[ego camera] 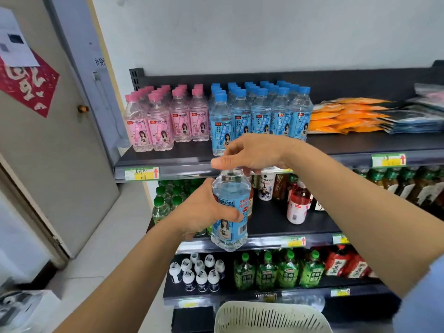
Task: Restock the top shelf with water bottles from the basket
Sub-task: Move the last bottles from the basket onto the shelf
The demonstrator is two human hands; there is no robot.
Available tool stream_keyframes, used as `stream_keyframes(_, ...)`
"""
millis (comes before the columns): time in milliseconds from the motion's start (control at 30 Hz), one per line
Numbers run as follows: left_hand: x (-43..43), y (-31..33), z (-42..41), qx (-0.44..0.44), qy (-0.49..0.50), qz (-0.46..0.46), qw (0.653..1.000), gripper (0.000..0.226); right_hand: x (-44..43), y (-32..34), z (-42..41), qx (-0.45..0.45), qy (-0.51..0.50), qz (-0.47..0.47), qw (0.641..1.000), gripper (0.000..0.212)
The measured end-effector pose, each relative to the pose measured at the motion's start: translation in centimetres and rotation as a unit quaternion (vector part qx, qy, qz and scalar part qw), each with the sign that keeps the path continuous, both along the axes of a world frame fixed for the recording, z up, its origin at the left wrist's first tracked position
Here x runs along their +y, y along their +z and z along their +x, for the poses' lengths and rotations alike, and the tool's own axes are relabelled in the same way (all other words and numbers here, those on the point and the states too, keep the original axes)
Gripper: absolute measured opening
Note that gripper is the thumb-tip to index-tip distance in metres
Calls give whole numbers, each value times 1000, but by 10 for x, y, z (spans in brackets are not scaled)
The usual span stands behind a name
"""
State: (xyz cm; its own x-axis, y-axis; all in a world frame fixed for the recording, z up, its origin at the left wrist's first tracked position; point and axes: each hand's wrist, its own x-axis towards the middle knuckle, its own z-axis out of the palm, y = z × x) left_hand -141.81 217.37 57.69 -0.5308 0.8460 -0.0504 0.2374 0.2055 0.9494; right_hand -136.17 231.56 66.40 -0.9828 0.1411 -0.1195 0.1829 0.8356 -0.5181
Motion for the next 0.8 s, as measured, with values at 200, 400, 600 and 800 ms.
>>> stream_keyframes(200,7,-15,12,41,20,-59,997,98,-8,1,13,-42,-37,126,990,52)
stream_keyframes(400,7,0,8,-52,-26,-22,998,71,5,20,19,17,-49,33,998,35)
stream_keyframes(600,19,18,0,-38,2,31,999,49,24,28,20,105,-95,-77,987,25)
stream_keyframes(800,38,32,0,-32,83,94,992,48,40,12,20,37,-98,-186,977,68)
